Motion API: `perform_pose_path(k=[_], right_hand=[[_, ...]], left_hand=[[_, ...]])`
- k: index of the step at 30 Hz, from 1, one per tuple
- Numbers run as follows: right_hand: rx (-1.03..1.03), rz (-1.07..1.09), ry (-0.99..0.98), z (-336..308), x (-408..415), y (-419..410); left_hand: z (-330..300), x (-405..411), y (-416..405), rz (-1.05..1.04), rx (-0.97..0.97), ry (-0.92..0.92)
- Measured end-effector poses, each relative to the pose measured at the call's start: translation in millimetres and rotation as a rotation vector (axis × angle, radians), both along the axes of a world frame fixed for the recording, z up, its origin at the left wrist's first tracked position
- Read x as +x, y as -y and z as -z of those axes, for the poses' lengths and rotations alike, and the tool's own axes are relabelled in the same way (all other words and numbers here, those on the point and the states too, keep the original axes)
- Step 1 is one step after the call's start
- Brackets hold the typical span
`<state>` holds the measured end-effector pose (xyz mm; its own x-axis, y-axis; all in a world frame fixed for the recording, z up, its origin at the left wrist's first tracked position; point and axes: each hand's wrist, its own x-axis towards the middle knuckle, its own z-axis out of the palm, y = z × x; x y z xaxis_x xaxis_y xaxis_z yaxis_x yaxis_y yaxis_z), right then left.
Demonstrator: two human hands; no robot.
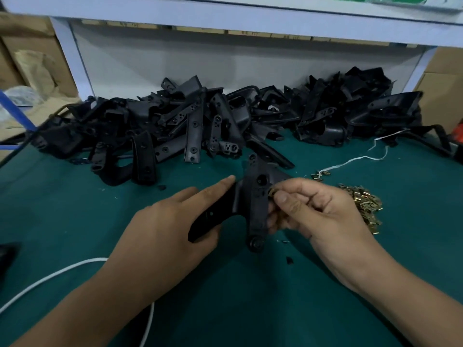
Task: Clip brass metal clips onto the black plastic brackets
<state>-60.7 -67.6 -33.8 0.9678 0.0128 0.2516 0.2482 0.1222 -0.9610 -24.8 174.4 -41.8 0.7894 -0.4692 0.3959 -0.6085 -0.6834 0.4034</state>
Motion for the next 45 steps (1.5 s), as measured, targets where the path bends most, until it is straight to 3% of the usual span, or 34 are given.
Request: perform_pose_path(k=[7,13,21,25,30,39,45], right_hand=[[-0.094,-0.02,-0.054,-6.8,-2.8,5.7],[-0.47,-0.016,-0.013,-11.6,-6.7,10.3],[-0.541,-0.16,-0.153,-37.9,-0.4,12.6],[-0.442,-0.094,-0.156,-36.9,6.7,5.9],[-0.178,-0.078,-0.043,-22.6,9.2,3.2],[-0.114,-0.23,0.019,-11.0,5.7,21.7],[-0.305,-0.211,0.135,-4.1,2.3,16.3]], left_hand=[[-5.6,0.5,-1.4,-0.009,0.095,0.015],[-5.9,0.1,-2.4,0.007,0.154,-0.033],[-7.9,-2.6,3.4,0.036,0.168,-0.07],[-3.4,-1.9,5.1,0.046,0.068,-0.074],[5.2,-0.3,4.9,0.008,-0.122,-0.092],[2.7,0.6,4.9,0.299,-0.233,-0.309],[2.9,-0.9,4.2,0.329,-0.203,-0.299]])
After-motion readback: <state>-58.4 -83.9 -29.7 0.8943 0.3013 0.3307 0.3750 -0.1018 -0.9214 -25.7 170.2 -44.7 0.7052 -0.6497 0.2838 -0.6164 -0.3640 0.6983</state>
